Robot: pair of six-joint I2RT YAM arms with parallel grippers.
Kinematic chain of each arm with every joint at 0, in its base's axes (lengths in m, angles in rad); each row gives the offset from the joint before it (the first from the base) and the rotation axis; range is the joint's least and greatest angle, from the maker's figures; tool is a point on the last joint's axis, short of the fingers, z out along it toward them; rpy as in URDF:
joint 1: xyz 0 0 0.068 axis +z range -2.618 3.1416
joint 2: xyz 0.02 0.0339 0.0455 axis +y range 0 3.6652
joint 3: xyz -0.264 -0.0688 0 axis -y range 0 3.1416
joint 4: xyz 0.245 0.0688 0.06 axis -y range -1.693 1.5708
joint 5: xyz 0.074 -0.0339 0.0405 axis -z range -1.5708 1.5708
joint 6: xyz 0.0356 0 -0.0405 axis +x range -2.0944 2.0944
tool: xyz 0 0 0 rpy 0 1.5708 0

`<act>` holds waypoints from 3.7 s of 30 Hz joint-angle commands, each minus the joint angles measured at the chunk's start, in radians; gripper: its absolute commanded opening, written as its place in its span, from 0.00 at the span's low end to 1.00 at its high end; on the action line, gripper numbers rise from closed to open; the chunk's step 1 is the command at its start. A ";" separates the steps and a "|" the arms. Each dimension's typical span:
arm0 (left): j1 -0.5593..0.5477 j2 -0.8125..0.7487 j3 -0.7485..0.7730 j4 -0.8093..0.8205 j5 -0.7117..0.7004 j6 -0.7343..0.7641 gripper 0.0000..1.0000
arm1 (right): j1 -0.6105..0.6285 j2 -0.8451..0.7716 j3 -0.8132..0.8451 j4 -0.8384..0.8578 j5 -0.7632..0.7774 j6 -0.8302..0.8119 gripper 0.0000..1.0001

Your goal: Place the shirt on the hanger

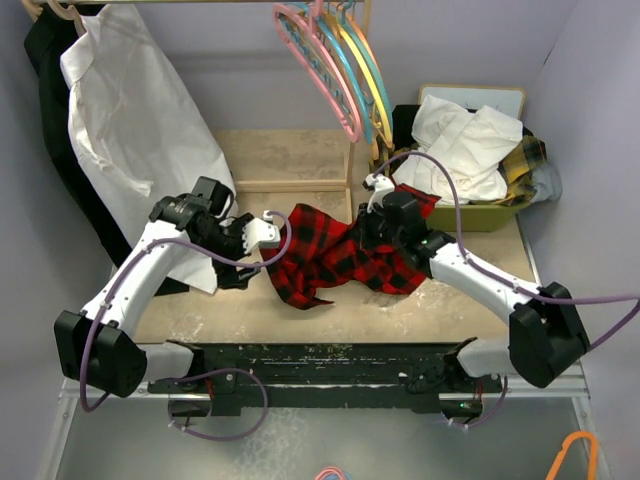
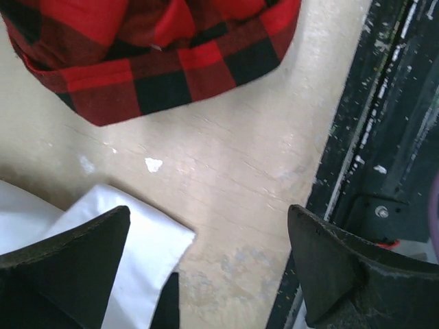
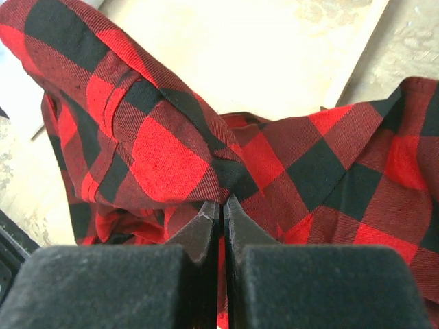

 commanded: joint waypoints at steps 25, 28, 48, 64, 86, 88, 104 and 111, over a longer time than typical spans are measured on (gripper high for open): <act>0.196 0.057 0.337 0.412 -0.484 -0.745 0.99 | 0.751 -0.117 -0.115 0.130 0.384 -0.688 1.00; 0.196 0.043 0.390 0.394 -0.716 -0.819 0.99 | 0.721 -0.014 -0.065 0.158 0.323 -0.810 1.00; 0.196 -0.004 0.349 0.429 -0.844 -0.879 0.99 | 0.552 0.320 0.063 0.155 -0.059 -1.122 0.70; 0.196 -0.002 0.328 0.356 -0.459 -0.735 0.99 | 0.421 0.366 0.066 0.108 -0.163 -1.102 0.03; 0.042 0.092 0.394 0.132 0.236 -0.198 0.99 | 0.148 -0.613 -0.641 1.000 0.195 -0.137 0.00; -0.006 0.102 0.365 0.195 0.224 -0.214 0.99 | 0.147 -0.647 -0.661 1.009 0.219 -0.121 0.00; -0.029 0.278 0.271 0.376 0.698 0.125 0.84 | 0.140 -0.907 -0.735 0.994 0.357 -0.002 0.00; -0.089 0.362 0.259 0.569 0.660 0.020 0.99 | 0.139 -0.999 -0.704 0.962 0.409 0.012 0.00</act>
